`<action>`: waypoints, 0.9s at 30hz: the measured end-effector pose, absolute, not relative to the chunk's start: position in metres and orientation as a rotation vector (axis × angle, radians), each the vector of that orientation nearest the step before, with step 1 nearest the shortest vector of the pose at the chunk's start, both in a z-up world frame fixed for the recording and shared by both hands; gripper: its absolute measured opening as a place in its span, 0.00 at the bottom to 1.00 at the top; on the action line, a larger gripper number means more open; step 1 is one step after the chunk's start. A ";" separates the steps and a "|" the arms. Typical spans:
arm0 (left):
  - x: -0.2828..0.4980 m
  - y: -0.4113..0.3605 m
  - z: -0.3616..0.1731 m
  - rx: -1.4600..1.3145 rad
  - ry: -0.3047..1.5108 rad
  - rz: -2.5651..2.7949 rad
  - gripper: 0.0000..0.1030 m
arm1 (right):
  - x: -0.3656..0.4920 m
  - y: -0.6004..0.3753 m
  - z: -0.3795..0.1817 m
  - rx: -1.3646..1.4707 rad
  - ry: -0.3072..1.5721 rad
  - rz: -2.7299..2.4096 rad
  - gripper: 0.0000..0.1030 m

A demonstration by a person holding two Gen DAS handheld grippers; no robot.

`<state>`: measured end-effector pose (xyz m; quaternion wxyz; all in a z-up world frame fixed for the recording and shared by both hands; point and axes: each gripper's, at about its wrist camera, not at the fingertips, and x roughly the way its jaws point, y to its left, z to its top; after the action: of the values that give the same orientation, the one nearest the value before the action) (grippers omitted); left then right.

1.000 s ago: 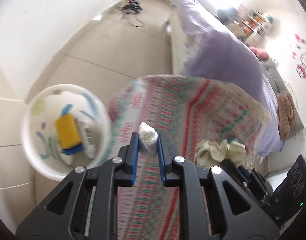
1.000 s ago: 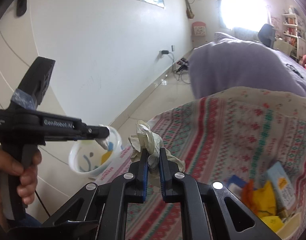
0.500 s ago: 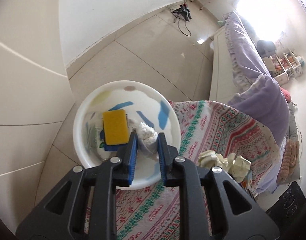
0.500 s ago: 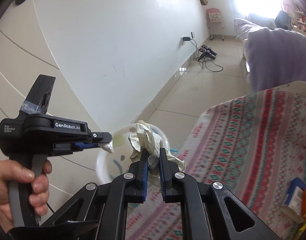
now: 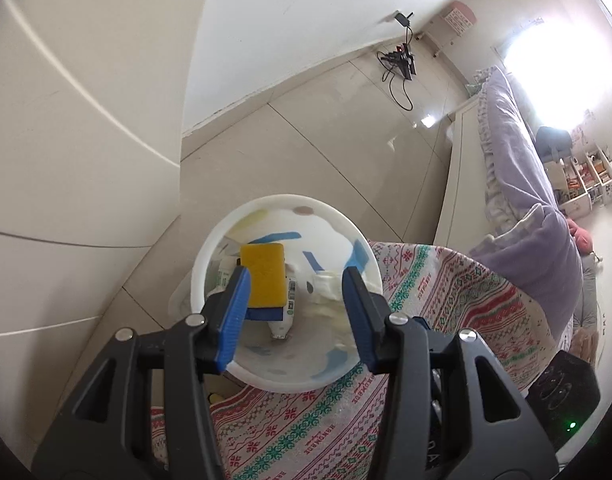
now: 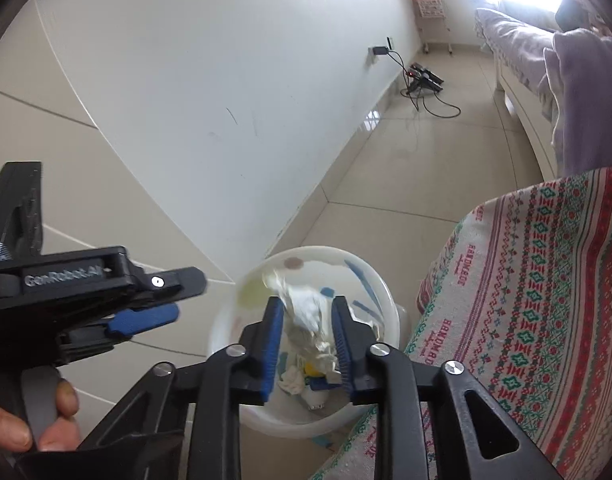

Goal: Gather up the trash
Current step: 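Carry the tissue and wrap over the white bin and open both tools, then grasp the orange wrapper with the left tool while the right tool reaches toward the snack pouch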

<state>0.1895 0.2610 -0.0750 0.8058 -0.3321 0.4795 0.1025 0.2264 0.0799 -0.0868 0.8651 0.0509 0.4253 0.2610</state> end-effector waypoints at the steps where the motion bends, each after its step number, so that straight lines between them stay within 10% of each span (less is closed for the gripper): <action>1: 0.189 0.260 -0.073 -0.706 1.021 0.218 0.48 | 0.226 0.079 -0.088 0.102 0.887 0.542 0.39; 27: 0.211 0.077 -0.061 -0.370 1.110 -0.111 0.63 | 0.119 -0.136 0.021 0.078 0.685 0.312 0.89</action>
<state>0.2110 0.0771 -0.0609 0.8322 -0.1745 0.5237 -0.0523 0.1191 -0.1363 0.0208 0.9292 0.0379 0.3346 0.1522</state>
